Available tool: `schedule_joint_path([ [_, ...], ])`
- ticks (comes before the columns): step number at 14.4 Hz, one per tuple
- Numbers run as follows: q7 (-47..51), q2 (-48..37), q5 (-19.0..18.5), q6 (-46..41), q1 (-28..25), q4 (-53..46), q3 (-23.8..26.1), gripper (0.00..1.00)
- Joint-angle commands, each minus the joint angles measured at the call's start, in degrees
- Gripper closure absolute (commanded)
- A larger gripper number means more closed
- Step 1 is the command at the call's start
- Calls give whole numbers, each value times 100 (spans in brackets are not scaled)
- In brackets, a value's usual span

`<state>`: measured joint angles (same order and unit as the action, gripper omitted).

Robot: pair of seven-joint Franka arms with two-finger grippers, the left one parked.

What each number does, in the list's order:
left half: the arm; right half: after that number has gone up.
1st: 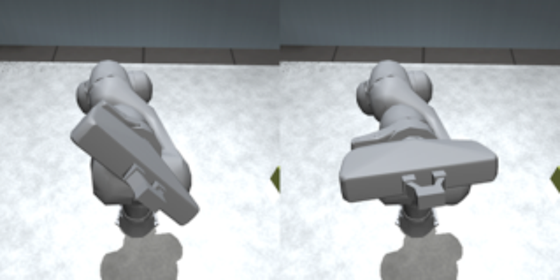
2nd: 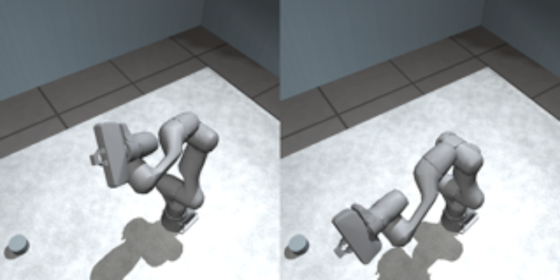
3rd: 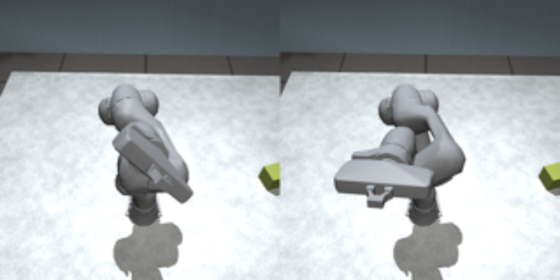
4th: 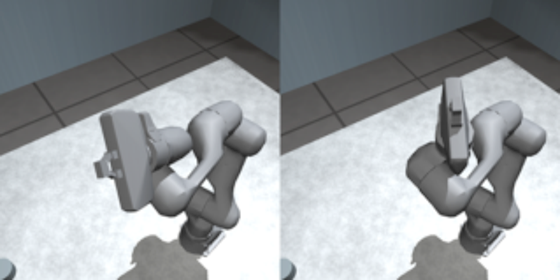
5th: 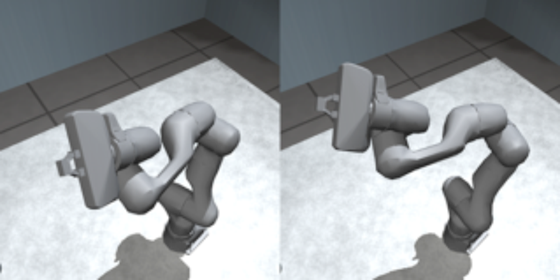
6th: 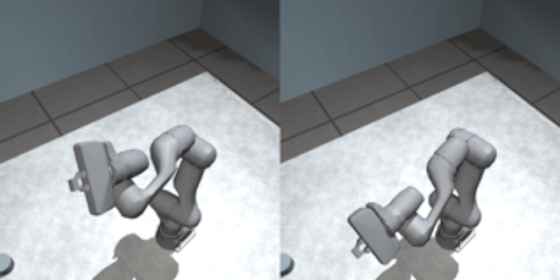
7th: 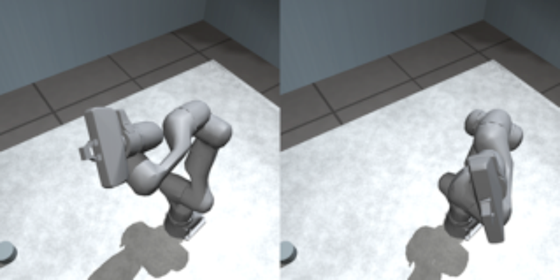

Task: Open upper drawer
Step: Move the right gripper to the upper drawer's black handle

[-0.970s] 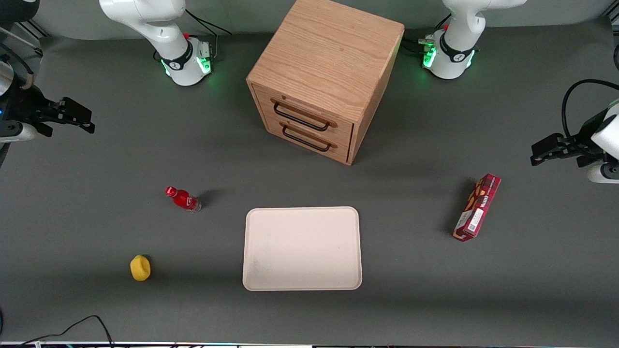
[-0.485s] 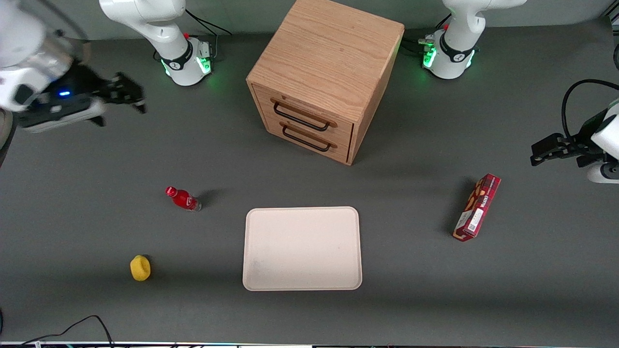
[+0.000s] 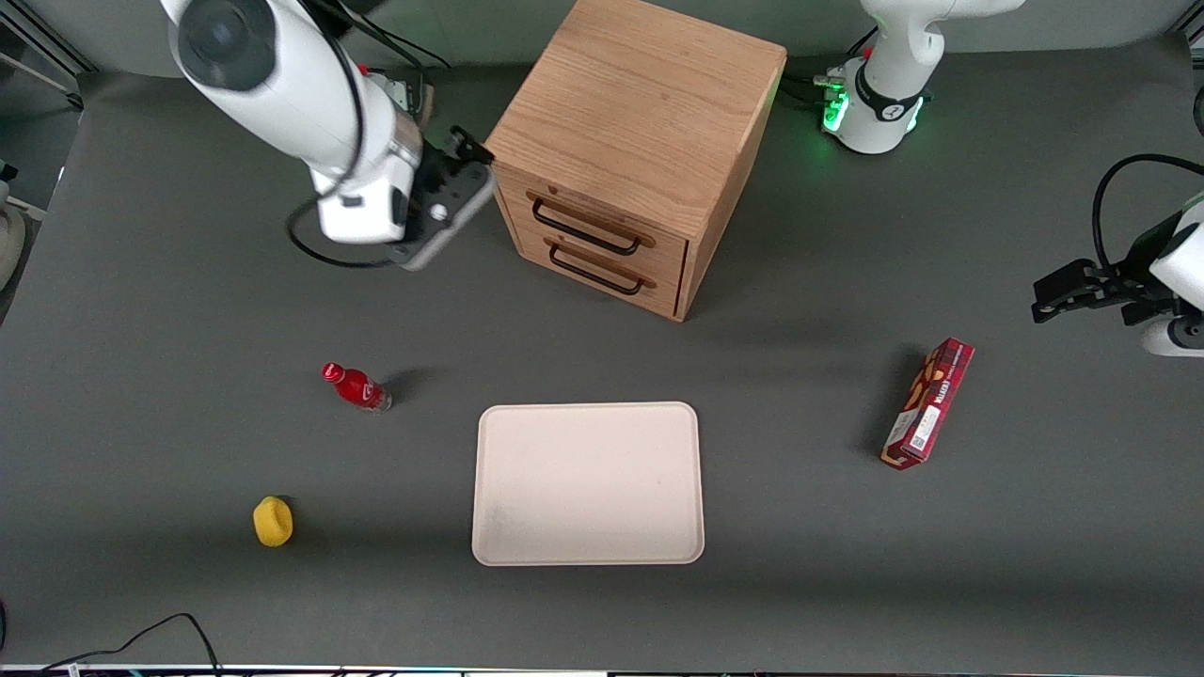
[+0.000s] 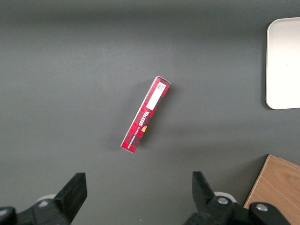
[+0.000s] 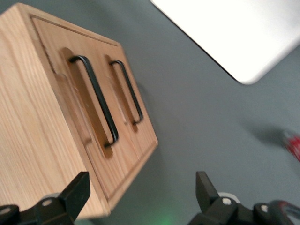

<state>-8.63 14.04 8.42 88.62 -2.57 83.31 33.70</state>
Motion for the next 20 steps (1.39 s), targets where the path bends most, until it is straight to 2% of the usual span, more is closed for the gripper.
schedule_joint_path([
  [1, -568, 914, 107, 347, 2, -377, 425, 0],
  [6, -894, 1873, 107, 770, -182, -272, 760, 0],
  [10, -1150, 1945, 107, 1341, -191, 168, 831, 0],
  [16, -1167, 1980, 72, 1551, -191, 449, 849, 0],
  [20, -1280, 2094, -94, 1667, -183, 476, 779, 0],
])
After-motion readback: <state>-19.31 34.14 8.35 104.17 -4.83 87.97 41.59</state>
